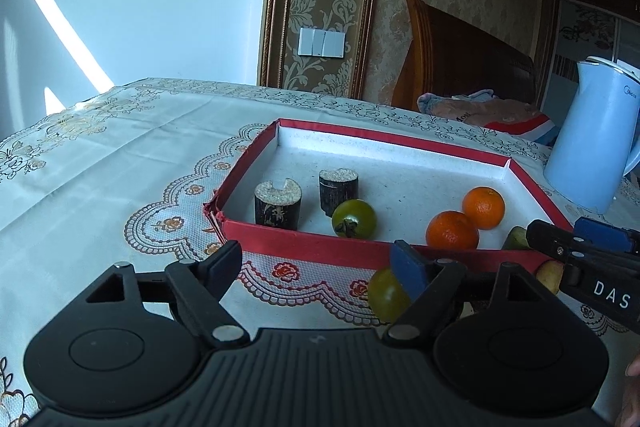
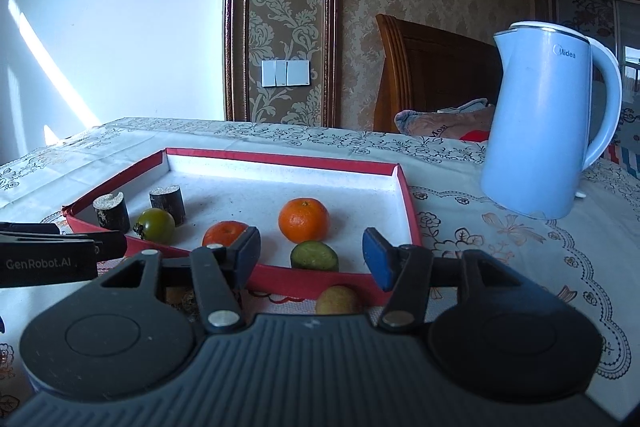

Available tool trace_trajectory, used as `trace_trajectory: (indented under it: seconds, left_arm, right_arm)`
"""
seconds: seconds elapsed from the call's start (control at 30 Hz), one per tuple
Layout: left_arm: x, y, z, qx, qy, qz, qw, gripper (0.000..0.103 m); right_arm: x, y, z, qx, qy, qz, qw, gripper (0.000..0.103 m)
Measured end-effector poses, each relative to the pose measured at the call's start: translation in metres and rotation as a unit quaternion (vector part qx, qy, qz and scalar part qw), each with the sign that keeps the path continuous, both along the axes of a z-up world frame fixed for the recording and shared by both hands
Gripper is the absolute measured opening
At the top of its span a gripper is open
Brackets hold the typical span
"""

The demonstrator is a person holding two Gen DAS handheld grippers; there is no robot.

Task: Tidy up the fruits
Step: 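Withdraw both tools from the tray back toward the row of produce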

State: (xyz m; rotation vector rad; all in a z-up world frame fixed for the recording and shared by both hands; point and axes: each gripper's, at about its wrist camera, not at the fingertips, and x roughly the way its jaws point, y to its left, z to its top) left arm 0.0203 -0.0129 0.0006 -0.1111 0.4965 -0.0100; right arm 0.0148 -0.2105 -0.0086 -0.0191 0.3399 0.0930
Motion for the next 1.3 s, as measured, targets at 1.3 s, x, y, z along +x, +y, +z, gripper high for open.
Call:
trace_trajectory:
  seconds: [1.3]
  left_arm:
    - [-0.016, 0.046, -0.005, -0.106, 0.005, 0.045, 0.9934, 0.082]
  right_arm:
    - [-0.031, 0.011, -0.008, -0.002, 0.081, 0.102, 0.991, 0.065]
